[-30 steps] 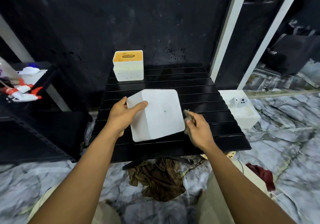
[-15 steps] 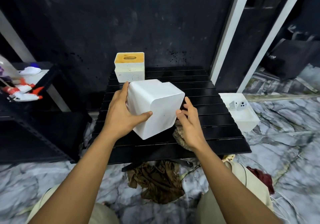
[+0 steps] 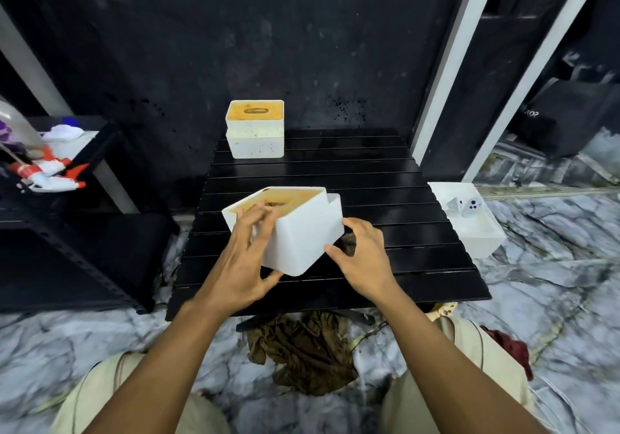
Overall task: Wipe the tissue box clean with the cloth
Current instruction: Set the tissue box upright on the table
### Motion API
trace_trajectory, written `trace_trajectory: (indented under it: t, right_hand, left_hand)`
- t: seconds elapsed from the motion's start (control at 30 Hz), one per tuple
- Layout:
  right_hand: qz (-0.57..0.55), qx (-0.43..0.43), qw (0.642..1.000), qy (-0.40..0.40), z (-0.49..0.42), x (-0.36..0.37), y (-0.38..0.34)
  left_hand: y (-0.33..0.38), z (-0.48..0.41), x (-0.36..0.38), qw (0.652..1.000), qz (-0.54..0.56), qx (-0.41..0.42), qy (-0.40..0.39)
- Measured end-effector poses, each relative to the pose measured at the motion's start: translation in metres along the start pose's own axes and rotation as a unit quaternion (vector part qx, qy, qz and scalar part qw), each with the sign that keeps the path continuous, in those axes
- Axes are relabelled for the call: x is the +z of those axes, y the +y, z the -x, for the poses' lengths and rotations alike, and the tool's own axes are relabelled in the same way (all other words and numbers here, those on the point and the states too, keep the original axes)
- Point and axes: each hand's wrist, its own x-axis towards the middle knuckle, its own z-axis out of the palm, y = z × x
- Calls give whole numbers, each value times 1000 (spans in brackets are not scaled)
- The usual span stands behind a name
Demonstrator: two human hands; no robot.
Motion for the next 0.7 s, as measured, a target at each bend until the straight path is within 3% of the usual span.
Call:
trace_trajectory:
  t: [0.3, 0.37, 0.47, 0.53, 0.6, 0.7]
  right_hand:
    - [20, 34, 999, -4, 0, 11, 13]
    - [43, 9, 999, 11, 1, 14, 17]
    - [92, -20, 995, 17, 0, 13, 27]
    - [189, -25, 981, -20, -1, 9, 42]
    - [265, -50, 959, -85, 2, 8, 61]
    - [268, -96, 954, -91, 1, 2, 77]
  left_hand:
    - [-15, 24, 11, 996, 23, 72, -39]
    - [-13, 23, 4, 997, 65, 25, -43]
    - [-7, 16, -4, 987, 115, -111, 12]
    - [-5, 7, -6, 957, 154, -244, 31]
    - [-9, 1, -5, 914, 216, -344, -7]
    - [-17, 4, -3, 898, 281, -335, -56]
